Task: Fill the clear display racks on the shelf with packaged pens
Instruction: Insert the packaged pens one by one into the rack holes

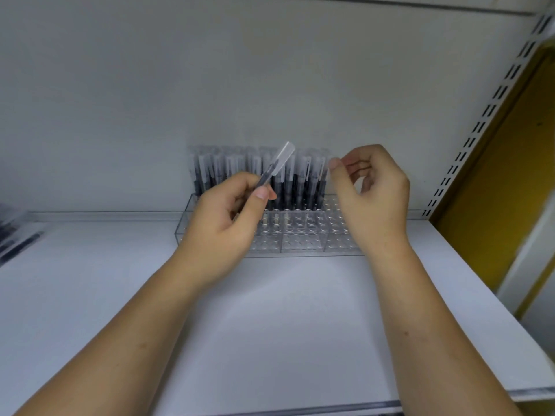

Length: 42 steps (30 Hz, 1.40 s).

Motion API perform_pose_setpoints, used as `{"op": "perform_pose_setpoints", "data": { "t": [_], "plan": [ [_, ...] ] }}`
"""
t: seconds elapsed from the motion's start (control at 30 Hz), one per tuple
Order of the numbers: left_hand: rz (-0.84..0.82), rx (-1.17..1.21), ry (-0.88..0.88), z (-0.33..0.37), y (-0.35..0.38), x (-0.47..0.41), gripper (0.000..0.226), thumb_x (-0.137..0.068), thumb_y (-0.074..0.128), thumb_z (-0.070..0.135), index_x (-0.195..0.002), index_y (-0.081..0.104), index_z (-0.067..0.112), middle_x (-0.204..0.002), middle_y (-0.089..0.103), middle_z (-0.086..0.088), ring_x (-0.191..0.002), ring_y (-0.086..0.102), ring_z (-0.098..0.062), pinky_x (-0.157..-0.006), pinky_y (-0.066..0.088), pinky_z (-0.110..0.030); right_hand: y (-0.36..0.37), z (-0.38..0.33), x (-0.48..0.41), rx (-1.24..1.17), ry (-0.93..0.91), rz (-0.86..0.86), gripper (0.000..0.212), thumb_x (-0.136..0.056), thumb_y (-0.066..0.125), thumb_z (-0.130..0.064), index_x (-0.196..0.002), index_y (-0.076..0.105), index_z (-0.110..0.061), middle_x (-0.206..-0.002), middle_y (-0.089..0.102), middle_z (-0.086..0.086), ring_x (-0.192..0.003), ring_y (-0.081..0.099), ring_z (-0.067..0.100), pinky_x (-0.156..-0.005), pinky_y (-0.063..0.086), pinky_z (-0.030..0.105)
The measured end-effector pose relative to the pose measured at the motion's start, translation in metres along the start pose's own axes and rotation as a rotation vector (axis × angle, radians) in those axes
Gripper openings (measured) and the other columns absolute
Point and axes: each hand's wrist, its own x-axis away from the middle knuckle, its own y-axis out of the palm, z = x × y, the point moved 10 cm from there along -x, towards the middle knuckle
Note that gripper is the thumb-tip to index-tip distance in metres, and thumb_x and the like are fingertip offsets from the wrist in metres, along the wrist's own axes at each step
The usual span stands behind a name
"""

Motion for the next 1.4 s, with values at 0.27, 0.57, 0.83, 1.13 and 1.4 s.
{"op": "perform_pose_setpoints", "data": {
  "t": [0.27,0.57,0.83,1.13,1.4],
  "plan": [
    [-0.004,-0.315,0.123,0.015,0.003,0.004,0.016,-0.104,0.056,0.027,-0.103,0.071,0.02,-0.085,0.066,0.007,-0.081,0.062,-0.017,-0.07,0.047,-0.03,0.056,-0.012,0.027,-0.376,0.158,-0.529,0.008,-0.094,0.072,-0.003,-0.098,0.073,-0.009,-0.083,0.075,0.003,-0.056,0.063,0.014,-0.057,0.051,0.025],
    [-0.111,-0.378,0.19,0.013,0.017,0.005,0.019,-0.106,0.055,0.029,-0.104,0.073,0.023,-0.095,0.068,0.005,-0.093,0.066,-0.021,-0.08,0.051,-0.044,0.067,-0.015,0.033,-0.492,0.171,-0.587,0.012,-0.089,0.075,-0.006,-0.097,0.076,-0.015,-0.088,0.074,0.005,-0.069,0.062,0.014,-0.06,0.051,0.025],
    [-0.211,-0.499,0.185,0.009,0.024,0.007,0.028,-0.101,0.057,0.047,-0.124,0.062,0.033,-0.113,0.062,0.019,-0.109,0.061,-0.009,-0.092,0.051,-0.042,0.033,-0.01,0.008,-0.503,0.139,-0.284,0.009,-0.096,0.061,-0.009,-0.101,0.069,-0.009,-0.074,0.071,-0.002,-0.061,0.064,0.016,-0.051,0.043,0.026],
    [-0.294,-0.629,0.168,0.002,0.029,0.012,0.043,-0.099,0.054,0.058,-0.138,0.053,0.037,-0.128,0.055,0.023,-0.123,0.053,-0.003,-0.104,0.046,-0.043,-0.02,0.013,-0.009,-0.119,0.022,0.138,0.014,-0.103,0.054,-0.016,-0.111,0.064,-0.022,-0.089,0.068,-0.016,-0.079,0.067,0.015,-0.075,0.058,0.046],
    [-0.296,-0.655,0.152,0.001,0.03,0.012,0.046,-0.098,0.053,0.061,-0.137,0.053,0.038,-0.131,0.055,0.023,-0.125,0.052,-0.004,-0.105,0.046,-0.044,-0.004,0.028,-0.011,0.011,0.063,0.05,0.013,-0.103,0.055,-0.019,-0.107,0.063,-0.028,-0.09,0.069,-0.012,-0.085,0.07,0.021,-0.079,0.058,0.038]
  ]
}}
